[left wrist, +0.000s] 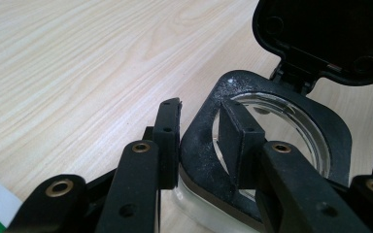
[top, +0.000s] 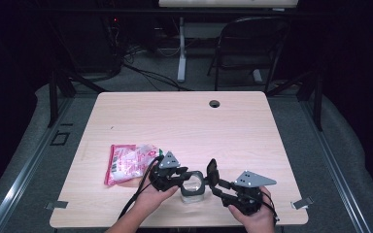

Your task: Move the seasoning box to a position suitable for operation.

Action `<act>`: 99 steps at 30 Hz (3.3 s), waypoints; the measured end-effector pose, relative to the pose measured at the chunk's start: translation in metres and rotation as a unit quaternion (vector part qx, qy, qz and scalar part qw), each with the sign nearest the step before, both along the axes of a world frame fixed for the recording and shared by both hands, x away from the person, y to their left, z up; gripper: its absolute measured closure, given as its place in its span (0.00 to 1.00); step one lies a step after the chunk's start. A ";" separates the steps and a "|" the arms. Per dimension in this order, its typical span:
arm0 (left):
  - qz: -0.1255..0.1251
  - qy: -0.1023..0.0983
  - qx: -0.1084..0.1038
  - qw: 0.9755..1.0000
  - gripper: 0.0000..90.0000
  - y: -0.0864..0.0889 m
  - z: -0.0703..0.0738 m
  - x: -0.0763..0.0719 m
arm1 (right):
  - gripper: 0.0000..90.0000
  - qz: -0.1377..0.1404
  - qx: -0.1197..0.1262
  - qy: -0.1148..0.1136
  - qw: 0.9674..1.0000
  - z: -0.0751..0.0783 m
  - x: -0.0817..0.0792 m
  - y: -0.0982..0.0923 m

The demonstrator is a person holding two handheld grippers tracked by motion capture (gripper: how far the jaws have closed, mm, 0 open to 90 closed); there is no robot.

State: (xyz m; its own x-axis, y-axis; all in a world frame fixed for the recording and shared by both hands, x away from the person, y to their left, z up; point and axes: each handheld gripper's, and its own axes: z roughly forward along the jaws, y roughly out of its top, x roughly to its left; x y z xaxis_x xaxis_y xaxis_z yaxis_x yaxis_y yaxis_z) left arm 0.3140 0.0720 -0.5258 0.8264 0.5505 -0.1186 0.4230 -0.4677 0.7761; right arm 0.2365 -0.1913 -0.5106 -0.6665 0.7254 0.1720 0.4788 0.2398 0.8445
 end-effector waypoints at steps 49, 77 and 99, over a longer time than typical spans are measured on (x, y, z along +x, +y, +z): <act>0.000 0.024 -0.037 0.999 0.77 0.027 -0.003 0.012 | 0.81 -0.081 -0.012 0.070 0.994 -0.027 0.066 0.039; 0.011 0.031 -0.055 0.998 0.70 0.030 -0.001 0.013 | 0.81 -0.087 -0.036 0.086 0.992 -0.024 0.110 0.052; 0.048 0.001 -0.083 0.995 0.70 0.061 0.015 0.016 | 0.69 -0.057 -0.077 0.057 0.994 -0.010 0.098 0.038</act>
